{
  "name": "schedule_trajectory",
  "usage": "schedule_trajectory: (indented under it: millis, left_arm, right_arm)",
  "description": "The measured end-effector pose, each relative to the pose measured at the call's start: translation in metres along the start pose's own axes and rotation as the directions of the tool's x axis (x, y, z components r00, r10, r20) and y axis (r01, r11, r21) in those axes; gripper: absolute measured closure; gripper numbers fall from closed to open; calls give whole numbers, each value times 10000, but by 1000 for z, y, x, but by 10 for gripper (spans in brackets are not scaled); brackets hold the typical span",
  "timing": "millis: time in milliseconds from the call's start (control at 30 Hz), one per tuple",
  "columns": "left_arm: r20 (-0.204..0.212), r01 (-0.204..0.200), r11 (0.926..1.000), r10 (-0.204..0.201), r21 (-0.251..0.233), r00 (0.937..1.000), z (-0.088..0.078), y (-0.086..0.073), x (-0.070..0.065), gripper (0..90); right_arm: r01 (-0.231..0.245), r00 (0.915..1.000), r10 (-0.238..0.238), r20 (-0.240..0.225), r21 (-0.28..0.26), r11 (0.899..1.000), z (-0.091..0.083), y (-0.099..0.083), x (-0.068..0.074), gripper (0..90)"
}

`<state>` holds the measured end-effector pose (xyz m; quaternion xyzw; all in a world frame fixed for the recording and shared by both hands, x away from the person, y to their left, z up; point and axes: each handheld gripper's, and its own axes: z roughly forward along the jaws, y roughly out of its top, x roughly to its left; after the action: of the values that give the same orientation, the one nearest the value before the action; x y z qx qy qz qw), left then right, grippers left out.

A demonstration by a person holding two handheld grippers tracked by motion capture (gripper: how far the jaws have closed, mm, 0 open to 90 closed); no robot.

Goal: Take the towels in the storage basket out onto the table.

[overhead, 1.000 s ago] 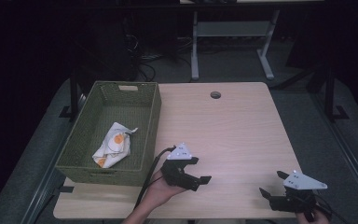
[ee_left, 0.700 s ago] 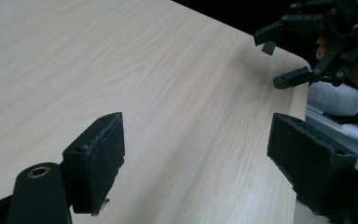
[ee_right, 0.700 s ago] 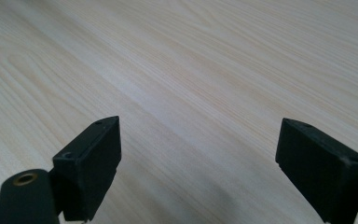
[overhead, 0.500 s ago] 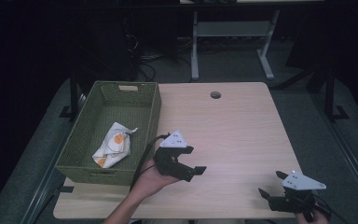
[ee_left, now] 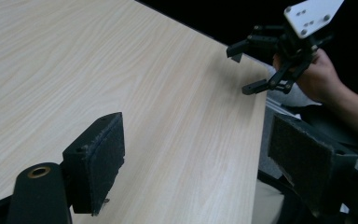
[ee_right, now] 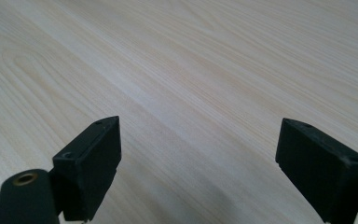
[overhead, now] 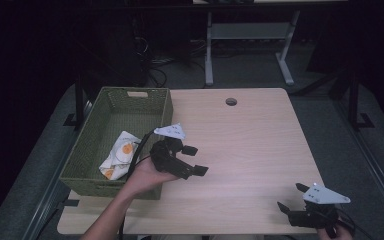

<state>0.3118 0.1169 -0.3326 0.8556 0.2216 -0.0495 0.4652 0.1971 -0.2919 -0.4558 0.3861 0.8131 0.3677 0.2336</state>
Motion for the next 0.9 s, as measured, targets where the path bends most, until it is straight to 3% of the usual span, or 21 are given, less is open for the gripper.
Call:
schedule_trajectory:
  millis: [33, 300, 533, 733, 900]
  left_arm:
    - [161, 199, 9998, -197, -99, 9997, -5, 0, 4, 190]
    - [67, 793, 9963, -791, -327, 9968, -25, 0, 18, 196]
    - [-50, 1060, 9925, -1065, -603, 9943, -45, 0, 28, 200]
    - [-343, 1032, 9935, -1049, -484, 9939, -59, 0, 33, 200]
    - [-475, 1329, 9888, -1363, -681, 9895, -75, -8, 42, 200]
  right_arm:
    - [-12, 10000, 12, -4, 21, 10000, 0, 0, 0, 139]
    - [102, 9999, -101, -126, 60, 9999, 2, 1, 3, 139]
    - [180, 9997, -179, -141, 93, 9998, 2, 2, 4, 139]
    - [225, 9996, -224, -159, 74, 9997, 2, 1, 3, 138]
    - [160, 9996, -158, -241, 52, 9999, 2, 1, 3, 139]
